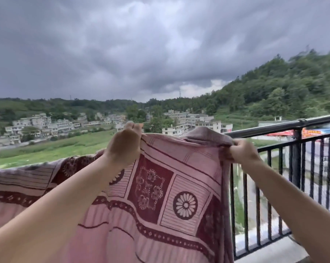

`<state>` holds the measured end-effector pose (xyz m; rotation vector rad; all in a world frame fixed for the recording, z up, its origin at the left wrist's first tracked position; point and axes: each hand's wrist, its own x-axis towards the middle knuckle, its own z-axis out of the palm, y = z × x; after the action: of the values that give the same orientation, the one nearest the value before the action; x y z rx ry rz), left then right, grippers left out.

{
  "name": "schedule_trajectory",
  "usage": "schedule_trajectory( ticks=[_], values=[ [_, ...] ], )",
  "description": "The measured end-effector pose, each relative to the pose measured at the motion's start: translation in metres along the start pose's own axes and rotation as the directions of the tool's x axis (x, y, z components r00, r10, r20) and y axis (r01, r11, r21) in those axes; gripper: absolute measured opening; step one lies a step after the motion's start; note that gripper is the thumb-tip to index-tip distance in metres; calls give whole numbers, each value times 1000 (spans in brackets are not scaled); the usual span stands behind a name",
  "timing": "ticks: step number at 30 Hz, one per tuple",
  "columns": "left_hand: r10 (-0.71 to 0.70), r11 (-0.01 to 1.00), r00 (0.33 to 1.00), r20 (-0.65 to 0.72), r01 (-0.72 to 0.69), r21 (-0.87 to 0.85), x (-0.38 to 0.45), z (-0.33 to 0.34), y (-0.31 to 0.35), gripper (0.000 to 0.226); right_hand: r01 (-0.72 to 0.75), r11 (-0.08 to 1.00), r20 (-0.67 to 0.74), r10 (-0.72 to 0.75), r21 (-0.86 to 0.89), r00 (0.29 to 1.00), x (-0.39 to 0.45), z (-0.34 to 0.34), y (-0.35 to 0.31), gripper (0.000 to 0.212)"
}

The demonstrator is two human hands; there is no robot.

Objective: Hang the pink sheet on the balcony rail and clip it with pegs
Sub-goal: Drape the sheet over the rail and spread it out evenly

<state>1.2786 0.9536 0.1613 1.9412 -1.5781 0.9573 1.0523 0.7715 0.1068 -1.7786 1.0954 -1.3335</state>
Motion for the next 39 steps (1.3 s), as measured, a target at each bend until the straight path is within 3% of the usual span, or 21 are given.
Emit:
schedule_trajectory(
  ticks=[3, 5, 8, 10, 12, 14, 15, 17, 19, 21, 23, 25, 27, 28, 31, 33, 35, 39],
  values=[
    [-122, 983, 989, -87, 109, -148, 21, -6, 11, 25, 313, 889, -16, -338, -334, 941, 21, -16, -53, 22],
    [-171, 975, 983, -64, 160, -153, 34, -3, 15, 28, 456, 753, 87, -475, -475, 876, 31, -16, -88, 39],
    [-271, 951, 962, -16, 265, -161, 62, 1, 15, 36, 580, 562, 252, -554, -590, 794, 70, -9, -116, 71],
    [-317, 947, 944, 93, 320, -16, 83, 7, 7, 40, 604, 401, 299, -601, -689, 741, 107, 4, -127, 78],
    [-330, 942, 919, 214, 308, 133, 99, 19, -4, 47, 591, 318, 319, -608, -741, 727, 132, 23, -134, 76],
    [-334, 937, 870, 364, 264, 229, 100, 33, -2, 50, 592, 315, 414, -480, -742, 773, 139, 47, -123, 64],
    [-308, 950, 850, 428, 249, 190, 96, 35, 5, 48, 612, 318, 506, -358, -724, 785, 139, 59, -112, 60],
    [-209, 962, 849, 485, 267, -54, 92, 39, 22, 39, 685, 331, 706, -73, -649, 704, 134, 80, -88, 50],
    [-143, 943, 905, 400, 247, -222, 93, 38, 41, 34, 732, 392, 812, 74, -557, 579, 134, 87, -70, 48],
    [-67, 965, 896, 439, 169, -198, 92, 43, 61, 32, 745, 491, 859, 11, -451, 513, 131, 77, -62, 43],
    [-17, 975, 844, 537, 134, -180, 87, 56, 80, 33, 734, 599, 854, -151, -321, 497, 124, 58, -56, 32],
    [15, 976, 863, 504, 98, -197, 80, 61, 92, 33, 701, 683, 748, -353, -204, 562, 118, 39, -50, 25],
    [26, 980, 928, 371, 49, -191, 74, 62, 95, 30, 717, 674, 575, -520, -179, 632, 111, 22, -37, 22],
    [35, 985, 953, 300, 17, -169, 69, 63, 96, 29, 749, 631, 473, -607, -202, 639, 104, 15, -28, 21],
    [148, 986, 988, 42, -144, -81, 51, 72, 104, 27, 778, 482, 110, -818, -404, 564, 76, -3, 15, 27],
    [206, 978, 978, -27, -205, 45, 42, 81, 111, 34, 693, 502, 6, -808, -517, 589, 49, -10, 48, 42],
    [196, 974, 978, -66, -186, 132, 39, 88, 115, 48, 622, 565, 41, -722, -542, 691, 25, -5, 78, 51],
    [164, 970, 984, -64, -149, 190, 41, 95, 129, 50, 388, 814, 187, -340, -431, 921, 7, 13, 109, 33]
  ],
)
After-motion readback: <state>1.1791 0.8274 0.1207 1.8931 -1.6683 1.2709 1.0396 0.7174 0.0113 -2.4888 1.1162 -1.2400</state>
